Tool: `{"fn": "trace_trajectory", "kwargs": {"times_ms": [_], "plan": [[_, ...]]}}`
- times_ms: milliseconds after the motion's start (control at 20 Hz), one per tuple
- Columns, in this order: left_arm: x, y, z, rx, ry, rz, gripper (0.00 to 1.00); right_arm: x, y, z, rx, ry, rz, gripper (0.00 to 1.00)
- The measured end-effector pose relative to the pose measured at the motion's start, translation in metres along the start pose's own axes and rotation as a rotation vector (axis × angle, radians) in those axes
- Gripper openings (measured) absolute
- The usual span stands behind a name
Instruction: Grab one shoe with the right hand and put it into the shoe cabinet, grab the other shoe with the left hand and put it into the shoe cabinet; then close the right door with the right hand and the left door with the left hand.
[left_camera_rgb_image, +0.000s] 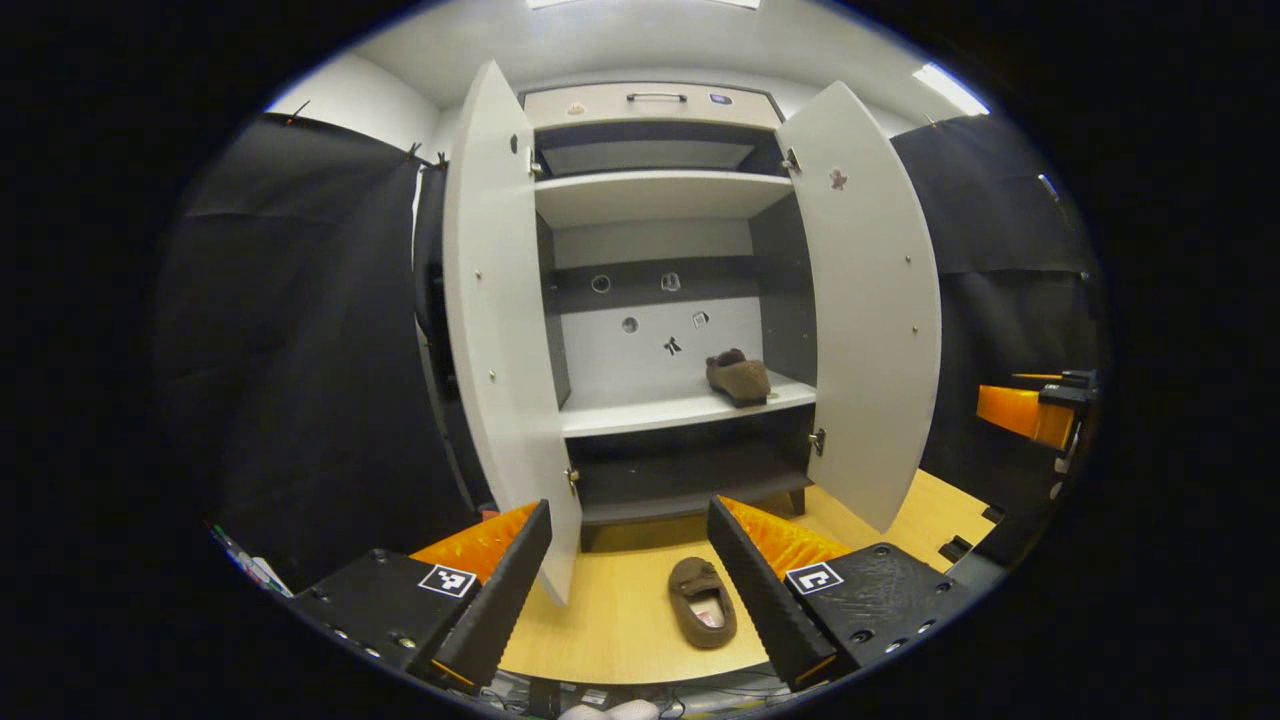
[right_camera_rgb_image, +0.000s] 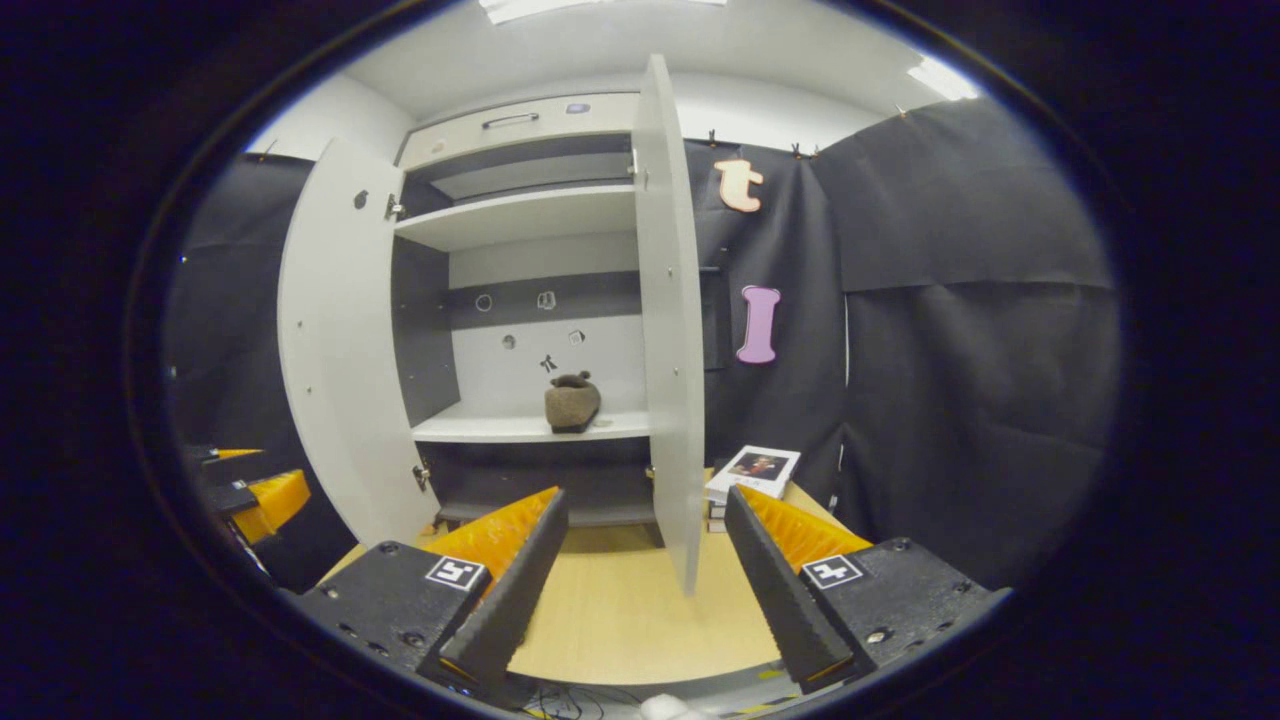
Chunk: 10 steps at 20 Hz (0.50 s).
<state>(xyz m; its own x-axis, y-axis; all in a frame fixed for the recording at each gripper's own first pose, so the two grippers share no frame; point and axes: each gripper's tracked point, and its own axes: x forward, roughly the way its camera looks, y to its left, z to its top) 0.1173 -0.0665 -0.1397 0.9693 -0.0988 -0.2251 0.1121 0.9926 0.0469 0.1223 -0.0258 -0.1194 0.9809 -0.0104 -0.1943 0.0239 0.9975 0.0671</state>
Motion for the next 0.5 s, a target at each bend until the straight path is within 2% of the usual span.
{"fn": "trace_trajectory", "kwargs": {"times_ms": [50,100,250,400,500], "plan": [[0.011,-0.006,-0.017,-0.006,0.04,-0.002,1.0,0.001,-0.001,-0.001,0.002,0.014,0.009,1.0],[0.022,-0.011,-0.033,-0.002,0.071,-0.009,0.97,0.003,-0.001,-0.002,0.0,0.023,0.015,1.0],[0.053,-0.029,-0.086,-0.031,0.188,-0.027,0.97,0.009,-0.012,-0.009,-0.014,0.052,0.014,1.0],[0.079,-0.038,-0.142,-0.111,0.299,-0.017,0.97,0.013,-0.023,-0.021,-0.026,0.097,0.01,1.0],[0.093,-0.038,-0.175,-0.104,0.36,-0.008,0.98,0.016,-0.03,-0.027,-0.028,0.122,0.003,1.0]]}}
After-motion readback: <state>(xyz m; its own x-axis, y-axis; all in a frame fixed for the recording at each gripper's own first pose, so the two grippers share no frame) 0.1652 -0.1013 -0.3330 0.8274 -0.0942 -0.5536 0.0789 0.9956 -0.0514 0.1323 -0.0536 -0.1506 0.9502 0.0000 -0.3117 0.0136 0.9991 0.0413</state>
